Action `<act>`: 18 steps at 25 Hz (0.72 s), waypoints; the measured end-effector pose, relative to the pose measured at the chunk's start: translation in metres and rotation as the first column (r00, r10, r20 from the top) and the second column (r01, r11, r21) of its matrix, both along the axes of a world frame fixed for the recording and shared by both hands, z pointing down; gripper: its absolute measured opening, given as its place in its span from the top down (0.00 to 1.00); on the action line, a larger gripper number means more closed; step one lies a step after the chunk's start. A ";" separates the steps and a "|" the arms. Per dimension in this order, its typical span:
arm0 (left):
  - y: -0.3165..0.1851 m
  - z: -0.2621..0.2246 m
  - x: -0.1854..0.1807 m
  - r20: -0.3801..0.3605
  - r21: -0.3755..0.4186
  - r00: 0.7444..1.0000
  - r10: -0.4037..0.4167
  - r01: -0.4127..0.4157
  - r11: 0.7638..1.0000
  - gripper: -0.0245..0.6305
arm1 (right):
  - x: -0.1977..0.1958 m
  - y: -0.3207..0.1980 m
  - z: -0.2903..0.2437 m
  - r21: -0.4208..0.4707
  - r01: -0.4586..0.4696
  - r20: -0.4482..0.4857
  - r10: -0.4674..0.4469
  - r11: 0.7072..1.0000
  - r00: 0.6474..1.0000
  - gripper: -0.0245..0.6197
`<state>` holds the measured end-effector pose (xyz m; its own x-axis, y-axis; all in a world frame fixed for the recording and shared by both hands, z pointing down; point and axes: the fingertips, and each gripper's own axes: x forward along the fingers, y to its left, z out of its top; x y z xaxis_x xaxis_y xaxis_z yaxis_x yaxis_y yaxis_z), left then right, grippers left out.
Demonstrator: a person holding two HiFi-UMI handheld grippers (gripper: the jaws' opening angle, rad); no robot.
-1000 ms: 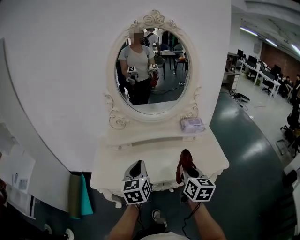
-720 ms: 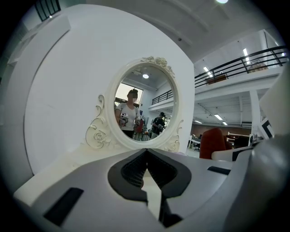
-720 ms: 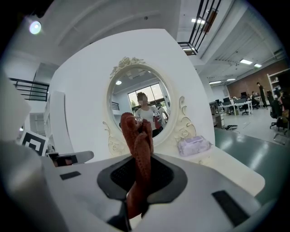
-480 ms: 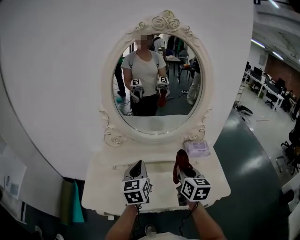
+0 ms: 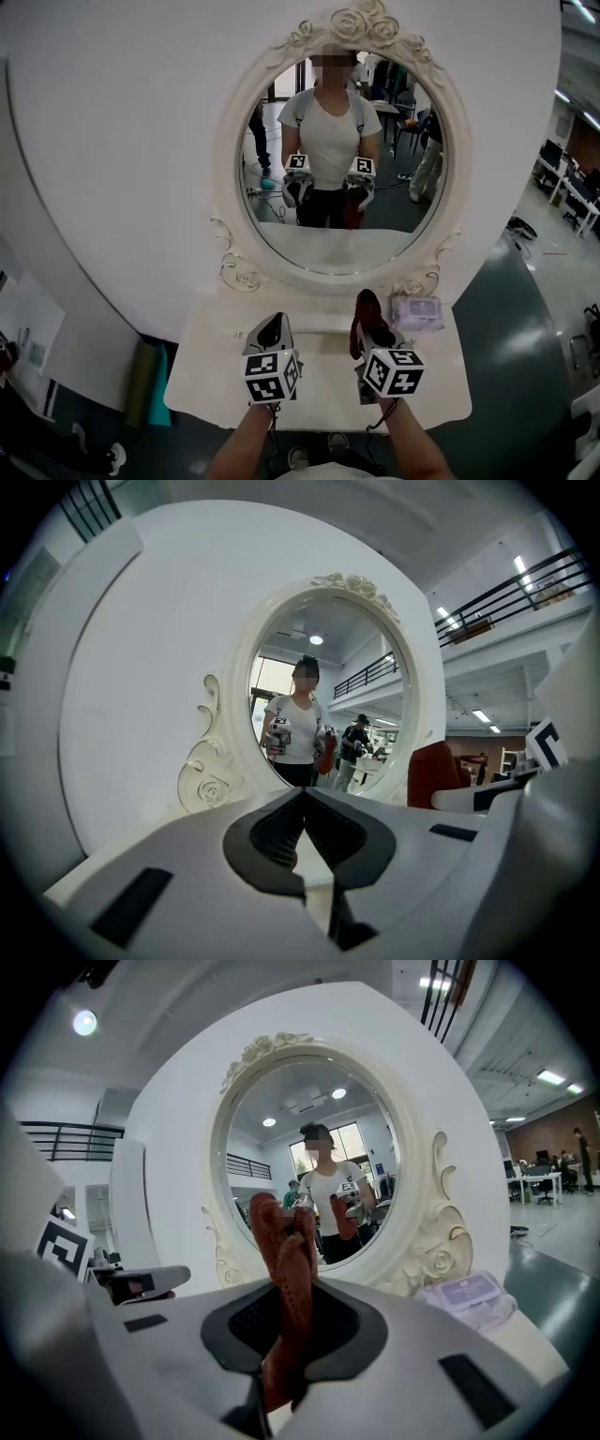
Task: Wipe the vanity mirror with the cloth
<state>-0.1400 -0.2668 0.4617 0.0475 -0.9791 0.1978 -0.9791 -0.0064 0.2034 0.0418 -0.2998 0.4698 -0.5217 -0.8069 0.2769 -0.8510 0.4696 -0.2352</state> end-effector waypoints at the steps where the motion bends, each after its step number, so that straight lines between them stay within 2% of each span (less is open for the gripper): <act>1: -0.003 0.001 -0.002 -0.004 -0.005 1.000 -0.021 0.021 1.000 0.95 | -0.004 -0.006 0.002 -0.005 0.021 0.000 -0.021 1.000 1.000 0.87; 4: -0.014 -0.002 -0.005 -0.014 -0.008 0.998 -0.067 0.067 0.998 0.95 | -0.014 -0.023 -0.004 -0.001 0.086 -0.009 -0.086 0.996 0.996 0.87; 8: -0.027 -0.022 -0.012 -0.007 0.018 0.994 -0.110 0.110 0.994 0.95 | -0.026 -0.040 -0.030 0.055 0.158 -0.034 -0.156 0.986 0.987 0.87; 12: -0.037 -0.041 -0.014 0.007 0.042 0.994 -0.105 0.104 0.994 0.95 | -0.041 -0.056 -0.061 0.124 0.217 -0.067 -0.210 0.968 0.975 0.87; 15: -0.046 -0.065 -0.024 0.039 0.065 0.994 -0.098 0.096 0.993 0.95 | -0.063 -0.068 -0.097 0.197 0.285 -0.129 -0.263 0.938 0.956 0.87; 18: -0.058 -0.104 -0.034 0.079 0.092 0.994 -0.078 0.070 0.993 0.95 | -0.084 -0.077 -0.138 0.289 0.347 -0.270 -0.272 0.892 0.924 0.87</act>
<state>-0.1745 -0.3243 0.3574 -0.0385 -0.9932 0.1099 -0.9910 0.0521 0.1235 -0.0425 -0.3768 0.3314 -0.7170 -0.6780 0.1620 -0.6614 0.7350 0.1493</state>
